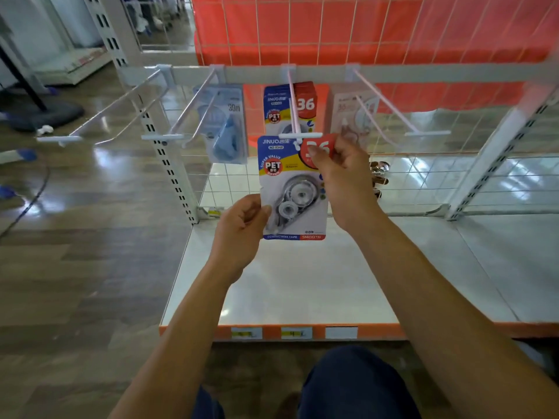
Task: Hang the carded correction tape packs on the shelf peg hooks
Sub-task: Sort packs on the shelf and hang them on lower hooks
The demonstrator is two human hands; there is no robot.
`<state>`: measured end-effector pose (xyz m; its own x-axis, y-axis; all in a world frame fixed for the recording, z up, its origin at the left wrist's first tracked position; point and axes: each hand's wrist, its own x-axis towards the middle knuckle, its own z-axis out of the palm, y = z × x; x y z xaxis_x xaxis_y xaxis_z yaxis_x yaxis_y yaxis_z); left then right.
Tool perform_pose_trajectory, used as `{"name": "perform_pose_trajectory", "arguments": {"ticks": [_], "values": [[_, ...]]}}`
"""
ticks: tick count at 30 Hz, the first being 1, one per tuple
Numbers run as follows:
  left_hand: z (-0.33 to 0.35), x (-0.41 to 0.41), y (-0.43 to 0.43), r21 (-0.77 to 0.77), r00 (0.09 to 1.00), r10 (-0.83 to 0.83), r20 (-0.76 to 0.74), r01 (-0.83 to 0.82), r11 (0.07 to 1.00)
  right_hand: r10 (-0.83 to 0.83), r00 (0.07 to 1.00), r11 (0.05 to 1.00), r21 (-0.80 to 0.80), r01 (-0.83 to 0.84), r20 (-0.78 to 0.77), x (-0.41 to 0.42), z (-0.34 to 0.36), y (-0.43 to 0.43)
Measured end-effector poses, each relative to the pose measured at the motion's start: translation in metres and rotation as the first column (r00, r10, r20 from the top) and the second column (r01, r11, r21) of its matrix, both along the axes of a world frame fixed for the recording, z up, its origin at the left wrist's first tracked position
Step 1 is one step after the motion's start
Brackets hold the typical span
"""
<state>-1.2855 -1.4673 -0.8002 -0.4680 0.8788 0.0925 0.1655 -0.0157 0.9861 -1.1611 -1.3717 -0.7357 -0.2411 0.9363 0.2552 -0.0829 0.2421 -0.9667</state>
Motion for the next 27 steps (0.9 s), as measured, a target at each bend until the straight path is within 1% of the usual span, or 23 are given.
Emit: {"name": "perform_pose_trajectory", "arguments": {"ticks": [4, 7, 10, 12, 14, 17, 19, 22, 24, 26, 27], "values": [[-0.009, -0.009, 0.026, -0.043, 0.999, 0.029, -0.04, -0.031, 0.999, -0.071, 0.991, 0.997, 0.04, 0.067, 0.111, -0.009, -0.012, 0.03], [-0.005, -0.02, 0.065, -0.058, 0.983, 0.132, -0.131, -0.14, 0.988, -0.133, 0.97, 0.984, 0.146, 0.105, 0.202, -0.021, -0.015, 0.06], [0.006, -0.026, 0.101, -0.105, 0.939, 0.167, -0.301, -0.207, 0.973, -0.234, 0.905, 0.95, 0.281, 0.135, 0.354, -0.032, -0.014, 0.088], [0.01, -0.03, 0.12, -0.12, 0.917, 0.172, -0.359, -0.228, 0.966, -0.276, 0.864, 0.944, 0.287, 0.162, 0.421, -0.036, -0.016, 0.107], [0.013, -0.034, 0.133, -0.132, 0.91, 0.177, -0.376, -0.242, 0.961, -0.292, 0.835, 0.943, 0.288, 0.168, 0.467, -0.041, -0.019, 0.122], [0.015, -0.037, 0.145, -0.162, 0.929, 0.178, -0.324, -0.24, 0.957, -0.341, 0.825, 0.926, 0.313, 0.212, 0.451, -0.05, -0.021, 0.137], [0.015, -0.038, 0.149, -0.188, 0.932, 0.156, -0.327, -0.226, 0.956, -0.36, 0.826, 0.919, 0.316, 0.235, 0.433, -0.055, -0.023, 0.141], [0.017, -0.043, 0.15, -0.209, 0.911, 0.12, -0.394, -0.216, 0.954, -0.35, 0.838, 0.926, 0.29, 0.241, 0.419, -0.06, -0.031, 0.139], [0.017, -0.045, 0.149, -0.249, 0.864, 0.081, -0.496, -0.231, 0.941, -0.362, 0.845, 0.923, 0.279, 0.265, 0.394, -0.06, -0.036, 0.134], [0.017, -0.044, 0.144, -0.314, 0.822, 0.057, -0.566, -0.279, 0.907, -0.394, 0.825, 0.912, 0.282, 0.297, 0.405, -0.056, -0.043, 0.124], [0.018, -0.043, 0.14, -0.362, 0.821, 0.048, -0.569, -0.302, 0.882, -0.41, 0.802, 0.907, 0.285, 0.309, 0.434, -0.054, -0.047, 0.117]]}}
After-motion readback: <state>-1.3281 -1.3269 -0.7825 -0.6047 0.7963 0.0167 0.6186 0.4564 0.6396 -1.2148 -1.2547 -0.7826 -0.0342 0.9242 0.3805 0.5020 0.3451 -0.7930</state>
